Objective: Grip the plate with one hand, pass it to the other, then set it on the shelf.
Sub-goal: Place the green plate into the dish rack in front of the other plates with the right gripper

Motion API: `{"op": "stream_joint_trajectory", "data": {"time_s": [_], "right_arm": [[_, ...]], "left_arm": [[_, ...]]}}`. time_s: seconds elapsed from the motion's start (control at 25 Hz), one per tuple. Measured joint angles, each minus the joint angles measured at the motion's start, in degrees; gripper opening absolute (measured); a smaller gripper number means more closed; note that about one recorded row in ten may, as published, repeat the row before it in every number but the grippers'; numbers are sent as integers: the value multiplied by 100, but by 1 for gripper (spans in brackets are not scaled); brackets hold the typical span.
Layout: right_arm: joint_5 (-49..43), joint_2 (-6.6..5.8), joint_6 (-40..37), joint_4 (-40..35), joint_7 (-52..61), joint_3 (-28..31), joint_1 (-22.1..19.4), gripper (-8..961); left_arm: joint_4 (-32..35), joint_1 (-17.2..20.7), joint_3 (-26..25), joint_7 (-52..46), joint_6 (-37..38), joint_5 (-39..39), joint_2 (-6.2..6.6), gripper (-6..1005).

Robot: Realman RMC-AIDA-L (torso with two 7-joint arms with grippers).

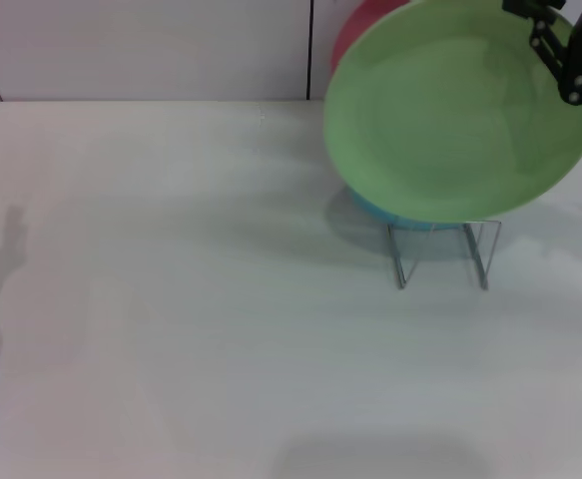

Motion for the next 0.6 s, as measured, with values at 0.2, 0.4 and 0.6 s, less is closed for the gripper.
{"op": "stream_joint_trajectory", "data": {"time_s": [0.2,0.4,0.6], "right_arm": [[-25,-75,70,-43,72,39,57,32],[-72,-99,97,-304,278,-6,66,31],[-226,-122,128,-456,423,-9,105,29]], "left_arm": [[7,-15,-12,-73,-22,3,0,452],[7,-36,-8,-99,-28,3,0,452],[6,-41,-4,-102,-29,2,0,453]]}}
